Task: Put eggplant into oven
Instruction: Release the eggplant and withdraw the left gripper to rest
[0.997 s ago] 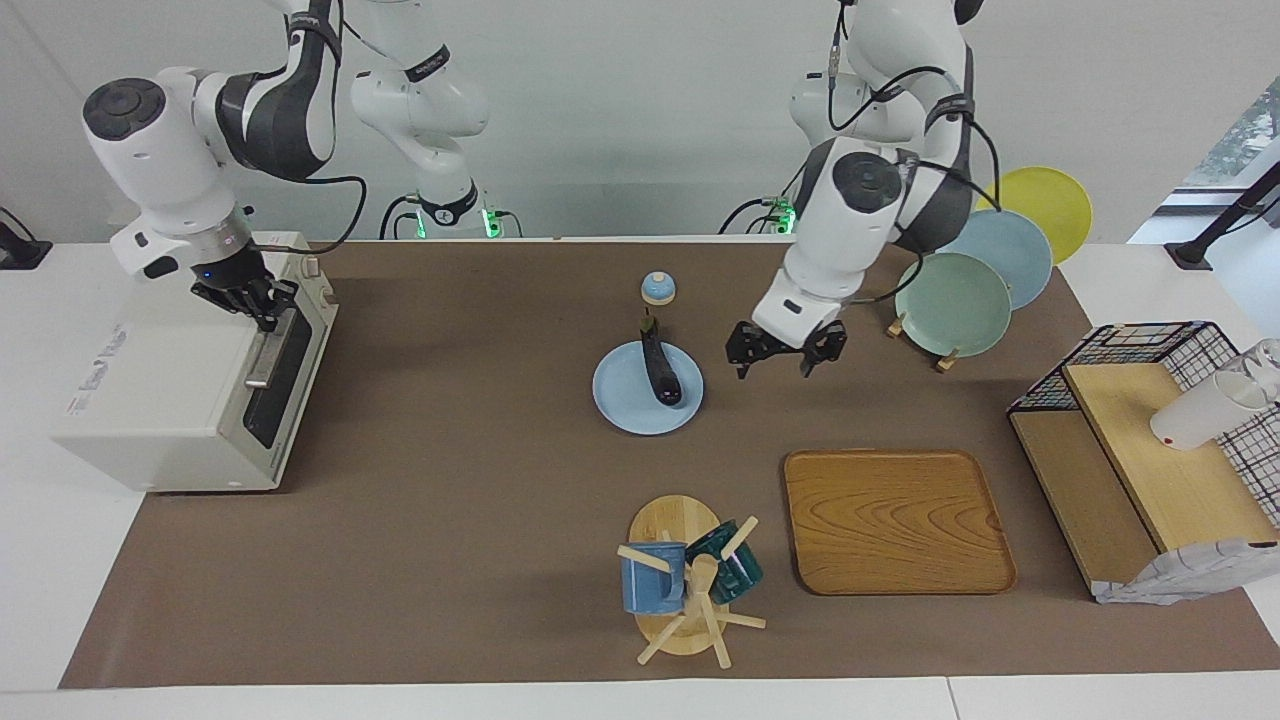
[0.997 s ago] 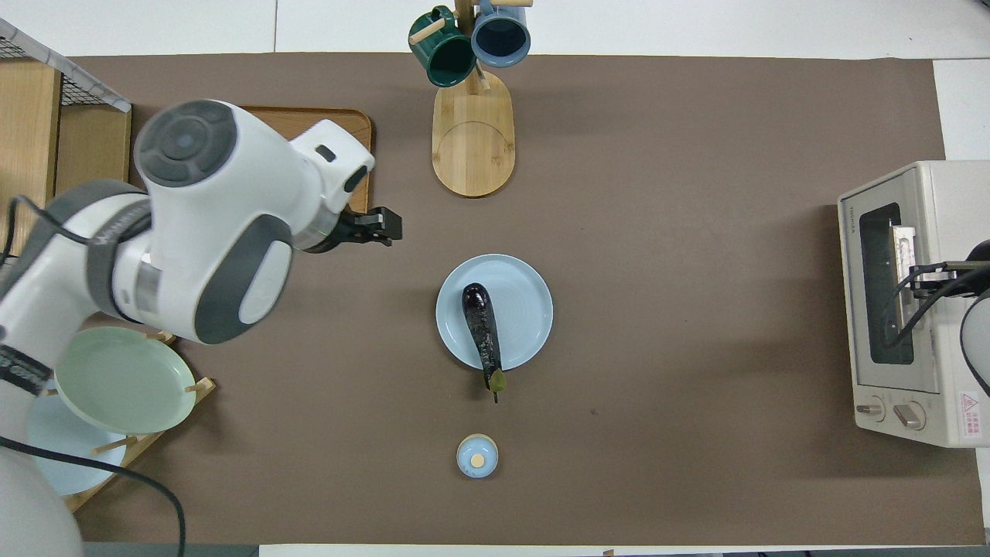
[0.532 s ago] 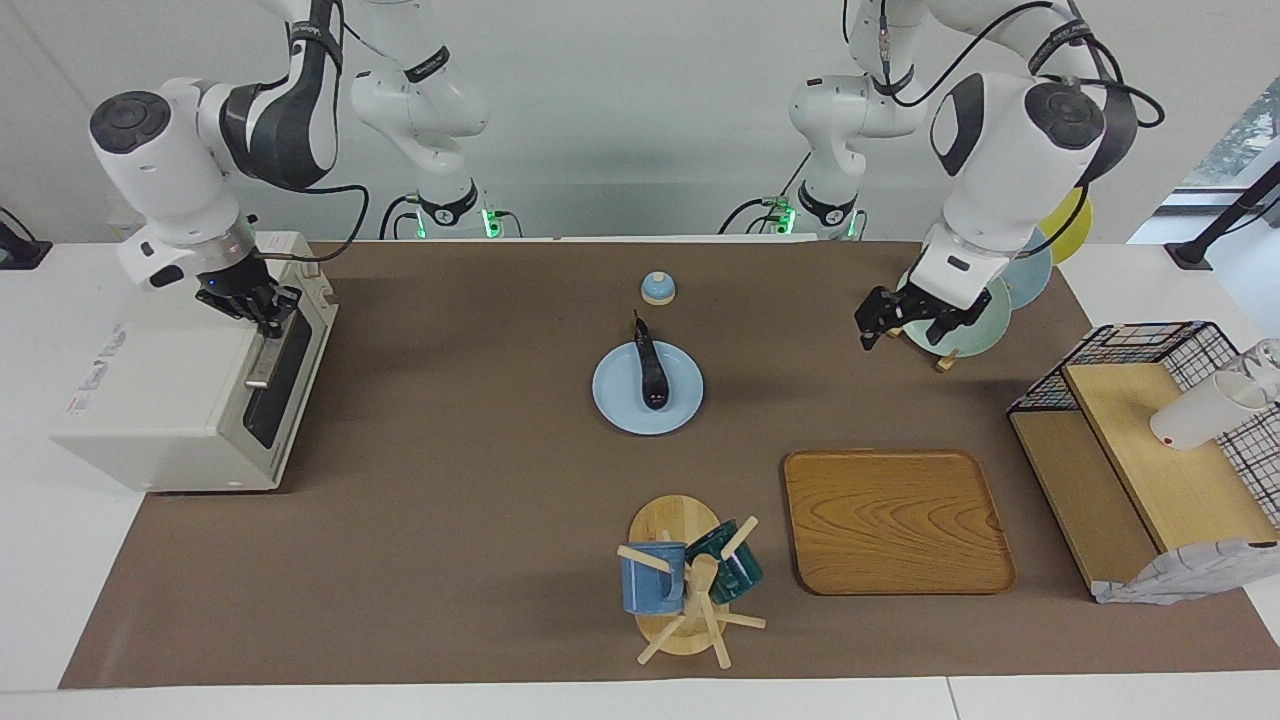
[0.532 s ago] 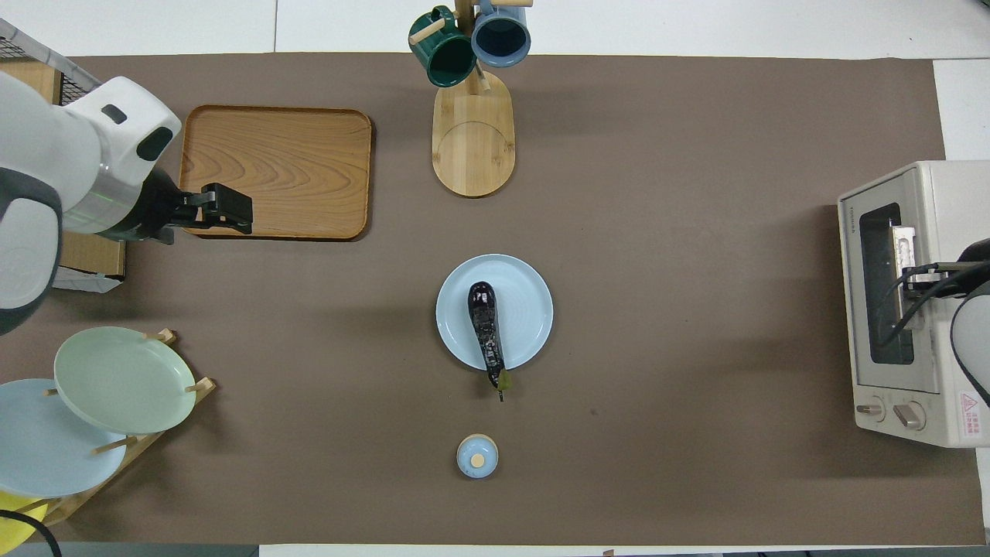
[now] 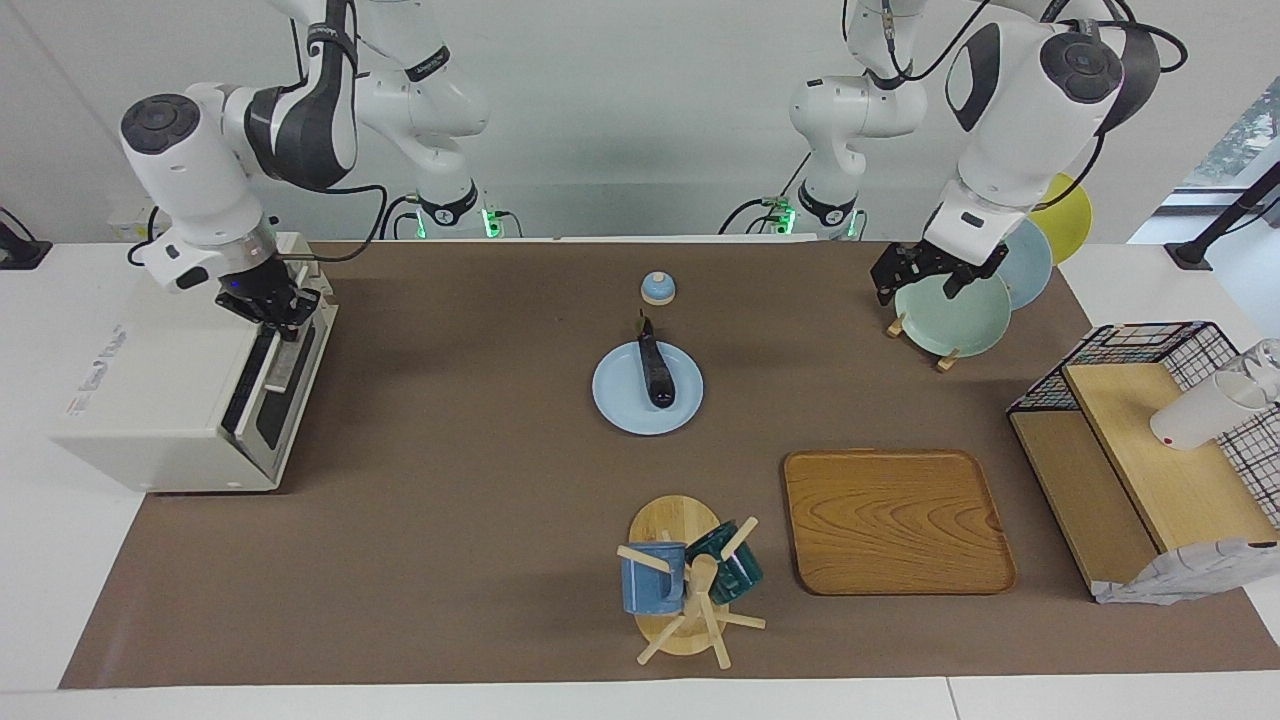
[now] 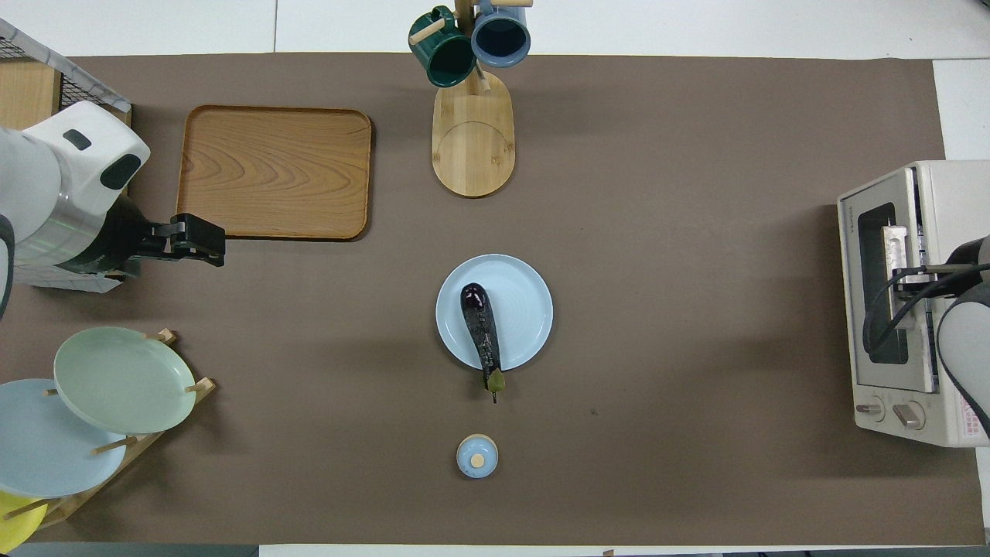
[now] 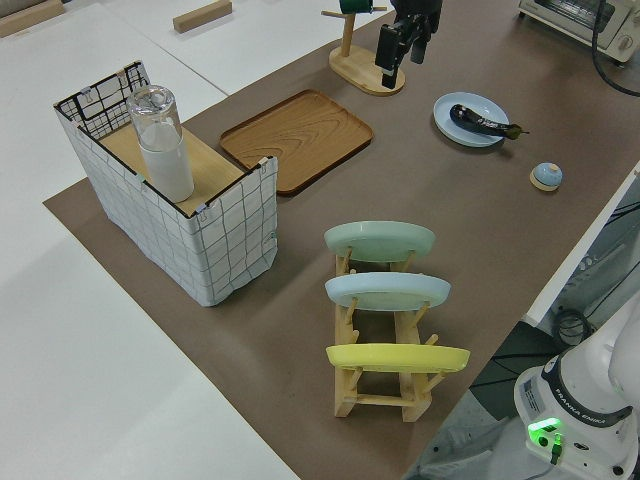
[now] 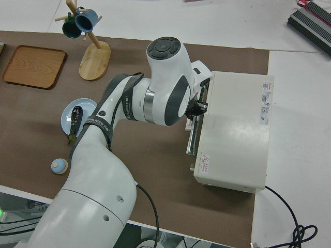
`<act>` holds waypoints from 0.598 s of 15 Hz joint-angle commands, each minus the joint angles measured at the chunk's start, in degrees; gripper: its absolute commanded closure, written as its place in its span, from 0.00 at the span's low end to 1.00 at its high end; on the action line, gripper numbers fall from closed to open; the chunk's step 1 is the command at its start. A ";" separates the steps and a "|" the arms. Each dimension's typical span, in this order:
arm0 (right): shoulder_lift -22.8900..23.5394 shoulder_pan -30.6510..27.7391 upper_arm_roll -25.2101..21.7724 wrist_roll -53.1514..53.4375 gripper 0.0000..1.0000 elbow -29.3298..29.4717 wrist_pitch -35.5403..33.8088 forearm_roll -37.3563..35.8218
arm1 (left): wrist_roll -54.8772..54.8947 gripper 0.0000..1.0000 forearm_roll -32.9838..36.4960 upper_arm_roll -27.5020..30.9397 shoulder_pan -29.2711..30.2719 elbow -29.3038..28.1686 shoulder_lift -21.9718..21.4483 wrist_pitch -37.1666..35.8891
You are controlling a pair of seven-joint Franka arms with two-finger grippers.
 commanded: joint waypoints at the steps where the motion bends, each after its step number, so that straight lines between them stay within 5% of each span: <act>1: 6.27 1.34 -0.06 0.73 1.00 -1.98 11.03 0.41 | 1.09 0.00 0.78 -0.45 0.45 -0.10 -0.90 0.79; 9: 10.67 3.47 -0.06 1.52 1.00 -2.24 17.98 0.50 | 0.91 0.00 0.17 -0.45 0.54 8.96 2.53 -9.23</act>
